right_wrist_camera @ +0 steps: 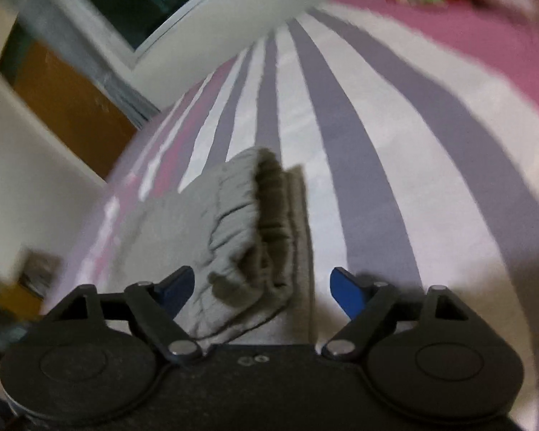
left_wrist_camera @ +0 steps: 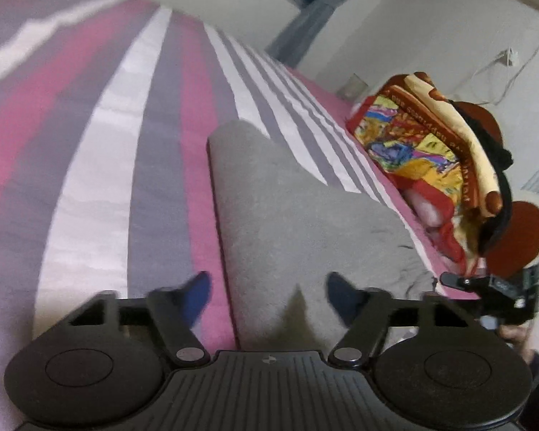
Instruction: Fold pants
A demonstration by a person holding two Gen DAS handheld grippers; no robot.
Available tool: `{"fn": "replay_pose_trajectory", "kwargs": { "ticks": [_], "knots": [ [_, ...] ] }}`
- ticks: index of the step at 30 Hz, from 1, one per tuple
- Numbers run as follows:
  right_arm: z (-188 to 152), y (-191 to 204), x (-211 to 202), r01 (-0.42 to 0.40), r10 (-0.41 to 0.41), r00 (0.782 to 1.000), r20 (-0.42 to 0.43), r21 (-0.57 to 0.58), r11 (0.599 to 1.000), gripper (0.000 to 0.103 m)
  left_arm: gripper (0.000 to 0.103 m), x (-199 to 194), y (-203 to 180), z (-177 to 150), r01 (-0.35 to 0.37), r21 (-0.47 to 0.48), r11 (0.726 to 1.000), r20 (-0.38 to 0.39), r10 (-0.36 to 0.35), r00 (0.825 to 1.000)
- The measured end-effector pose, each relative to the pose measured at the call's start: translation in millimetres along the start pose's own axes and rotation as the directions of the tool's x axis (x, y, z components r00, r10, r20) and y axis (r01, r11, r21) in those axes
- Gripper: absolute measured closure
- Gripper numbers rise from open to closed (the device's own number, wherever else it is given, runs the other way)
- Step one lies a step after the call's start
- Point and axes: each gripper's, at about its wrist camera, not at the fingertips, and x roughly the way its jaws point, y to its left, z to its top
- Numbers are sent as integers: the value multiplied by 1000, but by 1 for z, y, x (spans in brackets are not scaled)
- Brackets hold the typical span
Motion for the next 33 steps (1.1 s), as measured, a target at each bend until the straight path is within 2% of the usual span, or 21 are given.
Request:
{"fn": "replay_pose_trajectory", "kwargs": {
  "ticks": [2,4,8,9,11,15,16,18,21,22,24,26,27,29,33],
  "knots": [
    [3,-15,8,-66,67,997,-43,25,997,23,39,15,16,3,60,-47,997,-48,-62,997],
    [2,-26,22,-98,99,990,-99,17,995,24,39,32,29,3,135,-90,987,-92,-143,985],
    [8,-43,35,-211,216,968,-129,50,976,22,40,58,44,-3,248,-132,960,-117,-264,957],
    [10,-44,38,-223,226,964,-138,41,974,24,43,65,45,-4,271,-142,952,-119,-288,950],
    [15,-44,47,-236,237,958,-161,25,971,26,60,79,51,-5,298,-164,940,-133,-320,938],
    [25,-35,73,-292,284,934,-217,-4,956,27,66,103,61,-2,394,-219,893,-131,-427,895],
    [27,-33,81,-306,298,927,-228,0,952,29,66,109,63,-2,426,-231,875,-128,-461,878],
    [32,-28,99,-333,323,913,-251,1,943,33,66,118,63,0,457,-237,857,-124,-493,861],
    [36,-20,118,-344,329,906,-267,-10,939,49,68,126,57,1,467,-208,859,-113,-495,861],
    [38,-18,120,-348,332,904,-268,-13,937,51,72,124,55,-1,468,-199,861,-101,-493,864],
    [41,-13,116,-356,338,902,-269,-18,934,52,75,118,52,3,482,-190,855,-77,-503,861],
    [48,-7,108,-379,357,895,-268,-36,925,55,75,108,45,8,518,-154,841,-48,-530,847],
    [52,-3,105,-394,369,890,-267,-47,918,55,75,106,42,14,533,-141,834,-34,-542,839],
    [66,11,102,-414,382,886,-262,-78,907,56,75,98,38,31,545,-109,831,3,-548,836],
    [113,40,113,-453,417,878,-236,-123,883,57,75,93,39,89,539,-58,840,50,-537,842]
  ]
}}
